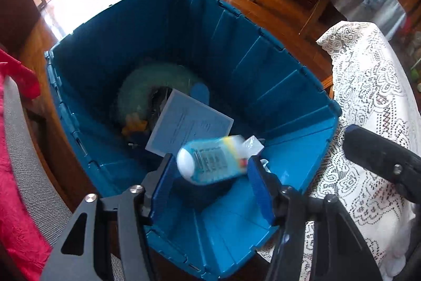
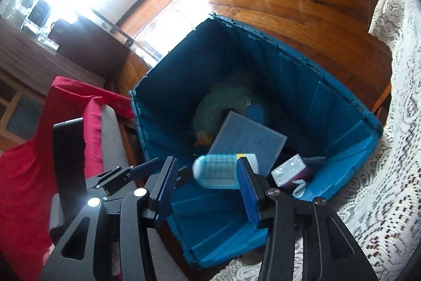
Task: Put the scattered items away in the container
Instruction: 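Open both grippers to drop the device into the blue bin, then move both tools back from the bin to the plush pile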
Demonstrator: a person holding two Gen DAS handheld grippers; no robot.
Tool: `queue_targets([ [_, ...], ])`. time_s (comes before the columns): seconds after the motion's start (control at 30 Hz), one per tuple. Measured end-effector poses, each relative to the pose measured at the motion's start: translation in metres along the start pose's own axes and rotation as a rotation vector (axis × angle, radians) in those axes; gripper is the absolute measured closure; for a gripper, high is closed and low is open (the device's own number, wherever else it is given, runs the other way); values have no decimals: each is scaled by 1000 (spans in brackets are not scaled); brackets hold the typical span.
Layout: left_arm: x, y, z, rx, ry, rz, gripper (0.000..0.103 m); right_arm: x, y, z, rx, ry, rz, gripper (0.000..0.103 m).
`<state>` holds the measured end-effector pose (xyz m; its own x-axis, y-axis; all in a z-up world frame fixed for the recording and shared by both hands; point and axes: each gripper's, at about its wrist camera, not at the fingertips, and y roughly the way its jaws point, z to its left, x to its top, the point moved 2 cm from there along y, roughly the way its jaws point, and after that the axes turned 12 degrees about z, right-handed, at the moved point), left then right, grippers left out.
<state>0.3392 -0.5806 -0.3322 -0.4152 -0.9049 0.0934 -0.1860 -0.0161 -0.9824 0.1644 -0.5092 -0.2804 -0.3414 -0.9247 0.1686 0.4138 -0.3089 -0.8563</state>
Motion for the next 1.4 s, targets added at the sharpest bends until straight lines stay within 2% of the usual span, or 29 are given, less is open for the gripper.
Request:
queue_targets([
  [0.1,0,-2,1,27,-3,-14,11,-5,-11,-1,-39,12,-11,49],
  [0.13,-1,-3,1,35,-5,-17,10,-7,-13,-1,-53,20,-15,43],
  [0.37,-10,-18,-9,54,4,-20,10,-25,-49,-1,-70,12,-49,16],
  [0.47,-16,-29,-23,71,37,-34,10,-31,-72,0,-77,5,-90,13],
  [0.63,-21,-41,-44,49,59,-36,9,-41,-101,-6,-81,17,-145,8],
  [0.73,-24,-42,-53,75,64,-23,9,-49,-113,-15,-85,41,-158,8],
  [0.83,-29,-57,-70,81,105,-49,10,-64,-141,-24,-91,54,-219,8],
  [0.97,-35,-95,-117,71,215,-119,10,-91,-195,-52,-152,108,-334,8],
  [1.13,-46,-138,-219,25,410,-193,10,-146,-290,-108,-168,245,-511,10],
  [1.27,-68,-155,-322,-48,613,-208,9,-207,-356,-155,-229,380,-598,25],
  [1.4,-101,-164,-421,-139,789,-194,9,-290,-415,-201,-298,513,-680,26],
])
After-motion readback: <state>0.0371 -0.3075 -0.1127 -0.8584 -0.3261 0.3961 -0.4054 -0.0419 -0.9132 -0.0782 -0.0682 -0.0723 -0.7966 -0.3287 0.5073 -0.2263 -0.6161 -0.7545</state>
